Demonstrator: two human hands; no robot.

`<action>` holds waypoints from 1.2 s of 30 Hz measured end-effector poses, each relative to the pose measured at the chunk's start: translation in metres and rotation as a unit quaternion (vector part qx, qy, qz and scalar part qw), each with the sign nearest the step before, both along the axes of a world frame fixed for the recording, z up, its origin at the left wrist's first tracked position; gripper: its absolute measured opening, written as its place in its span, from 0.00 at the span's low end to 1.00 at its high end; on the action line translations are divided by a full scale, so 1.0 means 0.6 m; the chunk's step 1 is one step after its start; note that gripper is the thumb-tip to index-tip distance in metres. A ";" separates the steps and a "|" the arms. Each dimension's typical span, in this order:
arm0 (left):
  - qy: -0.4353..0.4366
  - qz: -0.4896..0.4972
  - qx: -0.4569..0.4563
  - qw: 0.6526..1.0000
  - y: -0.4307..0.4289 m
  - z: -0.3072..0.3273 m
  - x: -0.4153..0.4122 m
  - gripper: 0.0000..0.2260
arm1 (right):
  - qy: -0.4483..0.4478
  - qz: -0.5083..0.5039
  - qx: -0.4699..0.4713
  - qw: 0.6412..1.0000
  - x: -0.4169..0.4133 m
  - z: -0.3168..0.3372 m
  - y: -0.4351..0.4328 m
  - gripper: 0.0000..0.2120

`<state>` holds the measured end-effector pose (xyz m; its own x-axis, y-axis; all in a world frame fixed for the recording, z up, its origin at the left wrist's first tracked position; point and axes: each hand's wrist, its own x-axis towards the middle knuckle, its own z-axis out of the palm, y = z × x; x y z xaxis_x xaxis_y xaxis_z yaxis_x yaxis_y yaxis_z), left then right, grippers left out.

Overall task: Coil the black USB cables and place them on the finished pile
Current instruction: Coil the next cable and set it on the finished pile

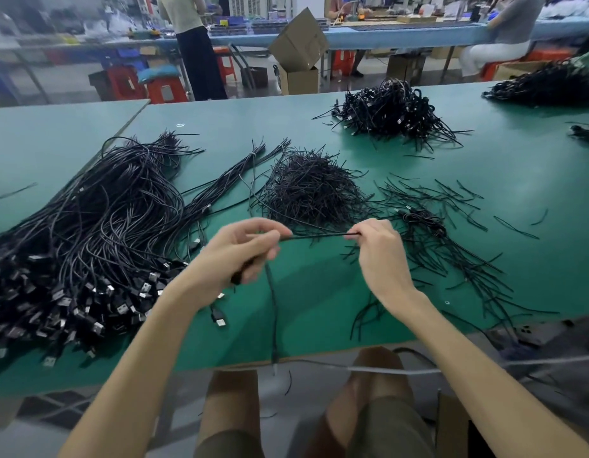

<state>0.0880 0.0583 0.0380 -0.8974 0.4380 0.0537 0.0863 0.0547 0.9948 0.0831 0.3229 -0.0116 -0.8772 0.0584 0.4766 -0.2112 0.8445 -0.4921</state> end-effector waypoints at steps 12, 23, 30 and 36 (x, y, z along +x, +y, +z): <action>-0.066 0.098 0.265 0.957 0.017 -0.021 -0.007 0.14 | -0.105 0.156 0.011 0.982 0.042 0.025 -0.043 0.18; -0.110 -0.063 0.249 0.960 0.039 -0.018 0.025 0.21 | -0.215 0.256 -0.101 0.937 0.081 0.012 -0.080 0.22; 0.074 -0.177 -0.317 0.929 0.062 -0.021 0.050 0.17 | -0.197 0.169 0.048 0.965 0.052 0.035 -0.053 0.24; 0.170 -0.037 -0.400 0.900 0.082 -0.023 0.039 0.13 | -0.132 0.130 -0.050 0.981 0.050 0.064 -0.057 0.27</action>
